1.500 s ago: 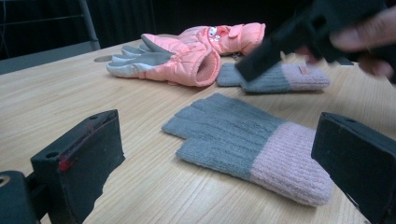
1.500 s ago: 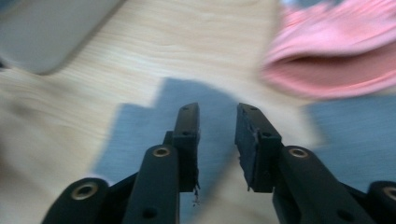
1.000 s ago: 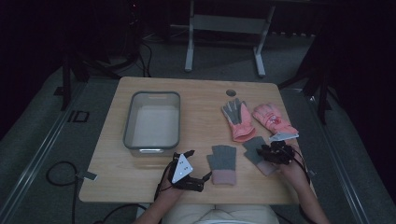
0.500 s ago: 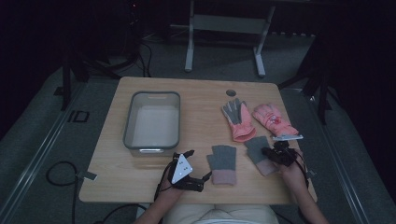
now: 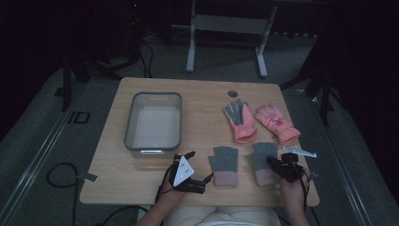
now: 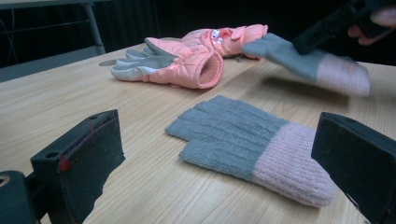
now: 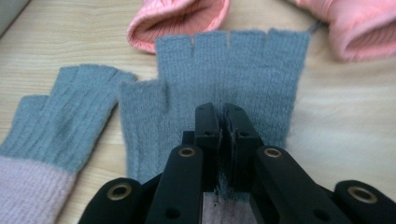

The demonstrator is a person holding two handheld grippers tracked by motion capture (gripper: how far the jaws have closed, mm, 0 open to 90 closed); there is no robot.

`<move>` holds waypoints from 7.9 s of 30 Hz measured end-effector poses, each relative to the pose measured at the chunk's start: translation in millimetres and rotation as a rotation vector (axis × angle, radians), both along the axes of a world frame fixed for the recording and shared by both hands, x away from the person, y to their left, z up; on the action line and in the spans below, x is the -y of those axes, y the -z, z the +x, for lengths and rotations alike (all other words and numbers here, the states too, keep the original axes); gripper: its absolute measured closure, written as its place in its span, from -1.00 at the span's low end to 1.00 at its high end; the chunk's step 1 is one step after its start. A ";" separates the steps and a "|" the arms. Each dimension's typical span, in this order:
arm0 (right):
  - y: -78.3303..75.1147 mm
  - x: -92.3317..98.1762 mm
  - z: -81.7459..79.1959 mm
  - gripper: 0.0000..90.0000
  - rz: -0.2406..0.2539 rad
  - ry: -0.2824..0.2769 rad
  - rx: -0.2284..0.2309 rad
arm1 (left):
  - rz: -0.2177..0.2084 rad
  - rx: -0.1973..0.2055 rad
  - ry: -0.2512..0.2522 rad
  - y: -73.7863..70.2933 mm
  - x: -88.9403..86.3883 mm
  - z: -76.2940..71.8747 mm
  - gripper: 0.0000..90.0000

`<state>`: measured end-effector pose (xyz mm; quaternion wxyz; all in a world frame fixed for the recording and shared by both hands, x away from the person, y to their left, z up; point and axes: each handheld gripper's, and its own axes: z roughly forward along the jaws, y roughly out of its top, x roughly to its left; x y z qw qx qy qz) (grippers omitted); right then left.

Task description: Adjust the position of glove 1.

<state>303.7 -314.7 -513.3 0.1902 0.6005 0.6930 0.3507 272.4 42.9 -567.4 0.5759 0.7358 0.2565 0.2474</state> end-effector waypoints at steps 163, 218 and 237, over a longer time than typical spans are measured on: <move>-16.1 -81.5 53.3 0.42 -0.006 -0.477 -0.019 | 0.233 -0.079 0.220 -32.3 46.3 -13.2 -0.82; 7.2 -118.8 65.8 0.66 0.095 -0.511 -0.104 | 0.345 -0.326 0.358 -23.5 48.1 37.2 0.49; -38.8 -113.6 74.3 0.67 0.166 -0.504 -0.028 | 0.454 -0.240 0.391 -80.9 41.6 51.0 0.50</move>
